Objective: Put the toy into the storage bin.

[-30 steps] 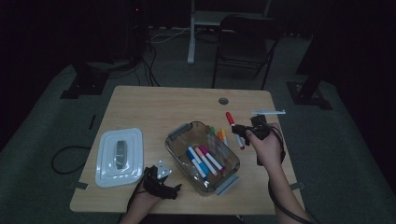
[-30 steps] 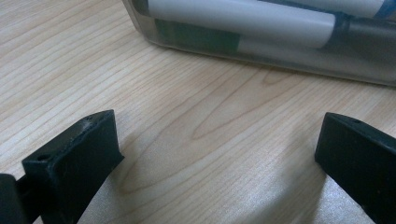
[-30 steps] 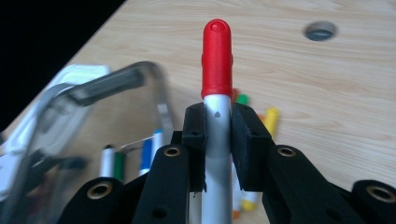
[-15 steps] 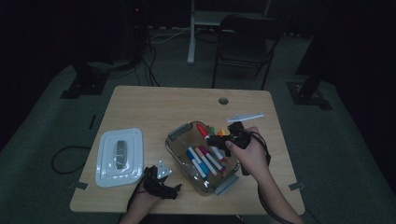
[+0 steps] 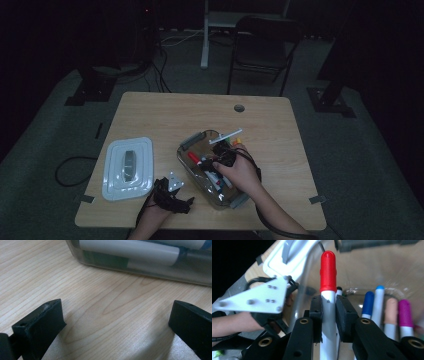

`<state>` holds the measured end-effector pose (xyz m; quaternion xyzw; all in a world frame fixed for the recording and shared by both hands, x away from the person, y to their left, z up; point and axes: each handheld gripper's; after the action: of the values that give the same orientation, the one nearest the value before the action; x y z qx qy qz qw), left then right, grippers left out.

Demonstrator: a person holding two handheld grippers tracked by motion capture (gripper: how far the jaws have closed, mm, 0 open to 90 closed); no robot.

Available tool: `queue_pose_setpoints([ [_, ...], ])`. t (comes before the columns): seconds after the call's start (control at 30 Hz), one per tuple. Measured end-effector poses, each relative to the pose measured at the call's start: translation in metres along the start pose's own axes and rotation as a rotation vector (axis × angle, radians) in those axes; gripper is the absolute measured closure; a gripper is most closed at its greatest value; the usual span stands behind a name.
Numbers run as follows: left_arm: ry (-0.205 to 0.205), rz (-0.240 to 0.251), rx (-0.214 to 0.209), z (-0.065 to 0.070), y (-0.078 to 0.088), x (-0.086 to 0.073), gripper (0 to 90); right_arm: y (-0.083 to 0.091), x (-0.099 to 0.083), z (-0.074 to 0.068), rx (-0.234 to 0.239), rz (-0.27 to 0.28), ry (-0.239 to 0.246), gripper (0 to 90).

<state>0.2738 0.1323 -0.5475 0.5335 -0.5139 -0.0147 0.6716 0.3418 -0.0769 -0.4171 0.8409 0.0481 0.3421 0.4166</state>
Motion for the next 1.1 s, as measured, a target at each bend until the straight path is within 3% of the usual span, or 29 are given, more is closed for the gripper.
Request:
queue_pose_setpoints([
  [0.07,0.000,0.000,0.000,0.000,0.000,0.000,0.5,-0.012,0.001,0.002,0.000,-0.043,-0.010,76.2],
  [0.13,0.000,0.000,0.000,0.000,0.000,0.000,0.5,-0.017,0.002,0.003,0.004,-0.050,-0.017,76.2],
  [0.3,0.000,0.001,0.001,0.000,0.000,0.000,0.5,-0.043,0.008,0.007,-0.050,-0.141,-0.029,76.2],
  [0.4,0.002,0.003,0.002,0.000,0.000,0.000,0.5,-0.052,0.007,0.011,-0.037,-0.181,-0.048,76.1],
  [0.63,0.000,0.002,0.002,0.000,0.000,0.000,0.5,-0.068,0.003,0.015,-0.087,-0.247,-0.044,75.3],
  [0.77,0.001,0.003,0.002,0.000,0.000,0.000,0.5,-0.065,0.003,0.017,-0.085,-0.231,-0.044,68.9],
  [0.9,0.001,0.002,0.001,0.000,0.000,0.000,0.5,-0.045,0.004,0.018,-0.066,-0.140,-0.001,61.4],
  [0.93,0.001,0.002,0.001,0.000,0.000,0.000,0.5,-0.045,0.004,0.018,-0.066,-0.140,-0.001,61.4],
  [0.97,0.001,0.002,0.001,0.000,0.000,0.000,0.5,-0.037,0.004,0.019,-0.049,-0.106,-0.001,61.4],
  [1.0,0.000,-0.001,0.000,0.000,0.000,0.000,0.5,-0.014,0.005,0.022,-0.031,-0.019,0.010,56.0],
  [1.1,0.000,0.001,0.001,0.000,0.000,0.000,0.5,0.018,0.004,0.032,-0.059,0.078,0.010,53.2],
])
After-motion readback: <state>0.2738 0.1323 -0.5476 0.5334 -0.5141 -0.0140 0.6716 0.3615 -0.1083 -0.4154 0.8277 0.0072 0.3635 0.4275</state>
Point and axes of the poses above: each handheld gripper's, and its own axes: y roughly backward along the jaws, x roughly out of its top, z roughly to its right, and after that the axes turned 7 degrees about -y, right-handed
